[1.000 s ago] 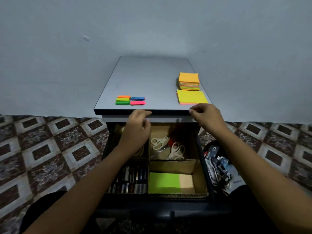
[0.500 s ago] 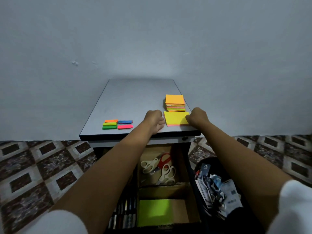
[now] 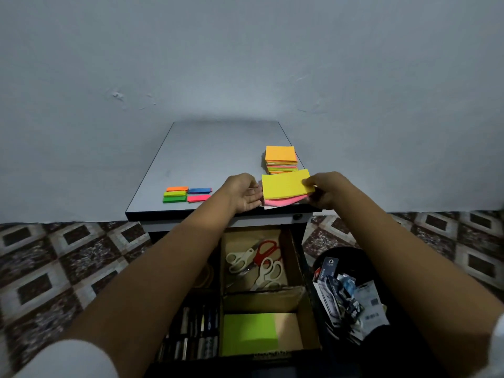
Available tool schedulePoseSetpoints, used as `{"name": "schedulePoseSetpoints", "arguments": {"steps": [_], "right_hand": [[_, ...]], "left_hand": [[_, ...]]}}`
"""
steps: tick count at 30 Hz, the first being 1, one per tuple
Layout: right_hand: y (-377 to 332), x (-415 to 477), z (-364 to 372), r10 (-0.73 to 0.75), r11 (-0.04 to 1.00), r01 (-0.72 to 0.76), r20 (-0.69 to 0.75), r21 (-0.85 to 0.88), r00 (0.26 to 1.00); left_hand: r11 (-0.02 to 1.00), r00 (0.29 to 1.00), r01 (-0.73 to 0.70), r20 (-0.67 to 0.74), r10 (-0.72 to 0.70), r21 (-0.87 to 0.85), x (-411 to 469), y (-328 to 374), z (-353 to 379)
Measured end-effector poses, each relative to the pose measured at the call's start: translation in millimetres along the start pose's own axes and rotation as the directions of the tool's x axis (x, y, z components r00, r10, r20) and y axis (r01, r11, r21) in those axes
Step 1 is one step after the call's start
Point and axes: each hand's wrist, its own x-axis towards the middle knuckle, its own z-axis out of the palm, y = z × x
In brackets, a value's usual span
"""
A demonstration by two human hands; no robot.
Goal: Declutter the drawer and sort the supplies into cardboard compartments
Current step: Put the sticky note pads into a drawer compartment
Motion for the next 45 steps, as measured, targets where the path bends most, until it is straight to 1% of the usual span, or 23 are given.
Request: {"name": "schedulePoseSetpoints", "arguments": {"steps": [4, 6, 10, 12, 13, 16, 20, 25, 28, 36, 40, 45], "right_hand": [[8.0, -30.8, -11.1, -0.061, 0.988, 0.038, 0.153, 0.152, 0.986], [15.1, -47.7, -14.3, -0.084, 0.981, 0.046, 0.198, 0.191, 0.977], [39.2, -74.3, -17.4, -0.081, 0.97, 0.017, 0.258, 0.242, 0.963], [56.3, -82.9, -17.1, -0.06, 0.97, -0.006, 0.266, 0.242, 0.962], [67.0, -85.7, -16.7, -0.048, 0.972, -0.017, 0.268, 0.233, 0.962], [102.9, -92.4, -15.9, 0.002, 0.982, -0.048, 0.247, 0.182, 0.969], [145.4, -98.5, -19.7, 0.087, 0.987, -0.112, 0.205, 0.113, 0.975], [170.7, -99.0, -34.0, 0.17, 0.964, -0.205, 0.199, 0.167, 0.965], [173.3, -96.8, -42.6, 0.171, 0.958, -0.205, 0.178, 0.198, 0.969], [174.3, -94.1, -39.9, 0.124, 0.943, -0.168, 0.165, 0.287, 0.978], [172.1, -92.5, -37.8, 0.111, 0.94, -0.15, 0.138, 0.308, 0.984], [168.6, -92.7, -37.6, 0.093, 0.931, -0.131, 0.125, 0.341, 0.988]], "left_hand": [[0.998, 0.998, -0.046, 0.035, 0.044, 0.035, -16.5, -6.7, -8.0], [0.998, 0.995, -0.063, 0.073, 0.063, 0.0, -27.9, -14.1, -13.7], [0.995, 0.983, -0.025, 0.178, 0.042, -0.097, -53.0, -34.6, -29.7], [0.992, 0.971, 0.008, 0.24, 0.023, -0.127, -64.9, -48.1, -39.0], [0.991, 0.968, 0.016, 0.248, 0.017, -0.13, -70.2, -56.0, -43.2], [0.995, 0.982, 0.024, 0.191, -0.005, -0.096, -82.2, -82.8, -55.4], [0.995, 0.987, 0.1, 0.122, -0.102, 0.026, -90.0, -120.6, -70.7], [0.972, 0.984, 0.168, 0.031, -0.175, 0.164, -99.3, -152.9, -77.8], [0.948, 0.984, 0.171, 0.006, -0.179, 0.268, -101.9, -163.7, -76.4], [0.902, 0.992, 0.126, -0.059, -0.112, 0.412, -82.1, -162.4, -56.5], [0.915, 0.987, 0.162, -0.074, -0.145, 0.371, -74.2, -166.5, -56.1], [0.958, 0.973, 0.23, -0.073, -0.221, 0.168, -78.4, -172.0, -55.9]]}}
